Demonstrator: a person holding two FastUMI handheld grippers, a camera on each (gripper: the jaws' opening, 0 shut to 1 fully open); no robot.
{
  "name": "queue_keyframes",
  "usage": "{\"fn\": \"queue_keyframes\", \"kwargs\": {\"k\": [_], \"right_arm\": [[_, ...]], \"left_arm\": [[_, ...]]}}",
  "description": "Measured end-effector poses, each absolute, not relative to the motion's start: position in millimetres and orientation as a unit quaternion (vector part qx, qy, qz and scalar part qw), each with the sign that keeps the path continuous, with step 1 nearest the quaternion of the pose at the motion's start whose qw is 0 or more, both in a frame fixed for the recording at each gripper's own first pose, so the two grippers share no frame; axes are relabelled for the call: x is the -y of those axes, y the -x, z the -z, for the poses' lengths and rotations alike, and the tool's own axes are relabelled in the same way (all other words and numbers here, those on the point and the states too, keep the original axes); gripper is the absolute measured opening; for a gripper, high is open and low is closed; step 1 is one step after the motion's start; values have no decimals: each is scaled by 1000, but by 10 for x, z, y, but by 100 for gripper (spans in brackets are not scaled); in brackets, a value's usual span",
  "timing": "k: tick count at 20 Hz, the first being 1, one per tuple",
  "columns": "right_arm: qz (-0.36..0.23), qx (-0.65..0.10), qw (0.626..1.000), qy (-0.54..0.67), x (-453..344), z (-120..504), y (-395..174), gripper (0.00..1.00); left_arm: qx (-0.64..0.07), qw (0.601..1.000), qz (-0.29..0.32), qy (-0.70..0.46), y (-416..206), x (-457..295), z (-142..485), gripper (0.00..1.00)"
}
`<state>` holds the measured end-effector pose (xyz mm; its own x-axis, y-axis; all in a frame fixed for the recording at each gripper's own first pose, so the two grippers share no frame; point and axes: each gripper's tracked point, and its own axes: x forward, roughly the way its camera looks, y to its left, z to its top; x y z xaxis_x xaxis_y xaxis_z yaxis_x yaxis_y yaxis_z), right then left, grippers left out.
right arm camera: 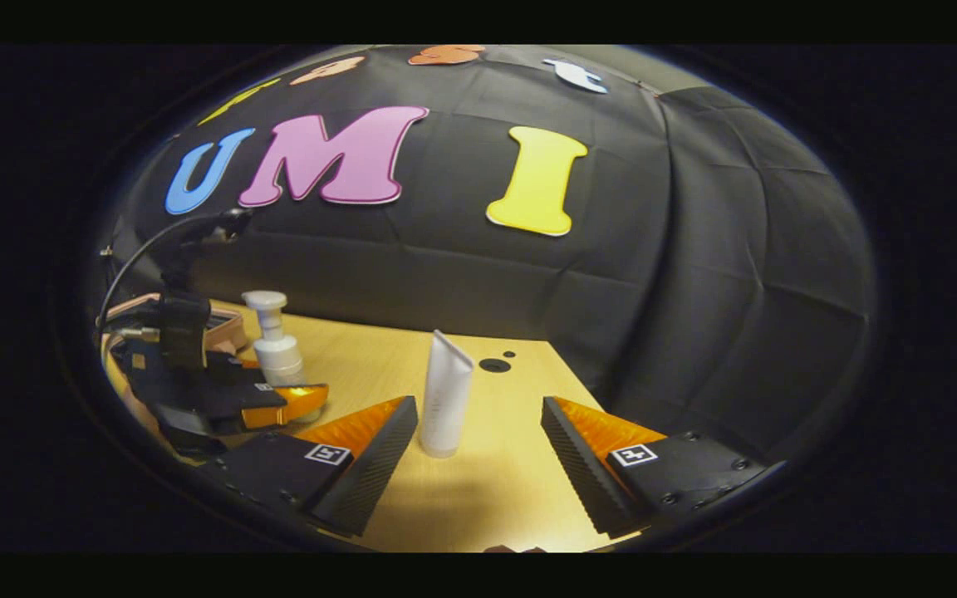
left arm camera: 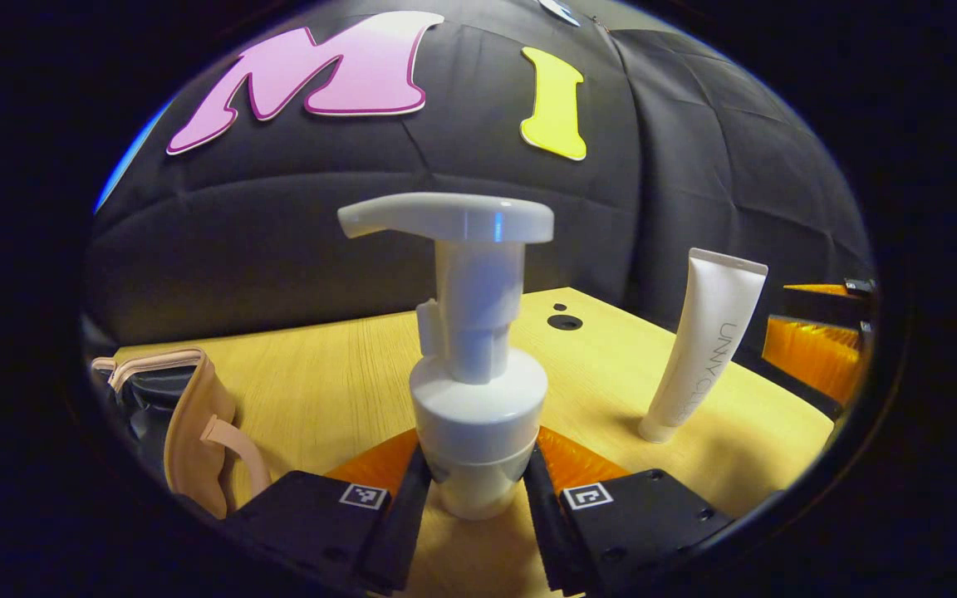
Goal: First open the suitcase, pack the skin care products into it, and then close the suitcase.
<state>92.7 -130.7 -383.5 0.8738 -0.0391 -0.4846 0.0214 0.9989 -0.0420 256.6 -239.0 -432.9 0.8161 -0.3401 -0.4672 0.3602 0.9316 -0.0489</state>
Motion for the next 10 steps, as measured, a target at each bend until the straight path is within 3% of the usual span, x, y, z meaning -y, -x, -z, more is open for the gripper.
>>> {"fn": "queue_keyframes", "kwargs": {"k": [10], "right_arm": [[16, -311, 950, -19, 1082, 4688, -1251, 97]], "left_arm": [[-250, 954, 162, -21, -2468, 2077, 4278, 62]]}}
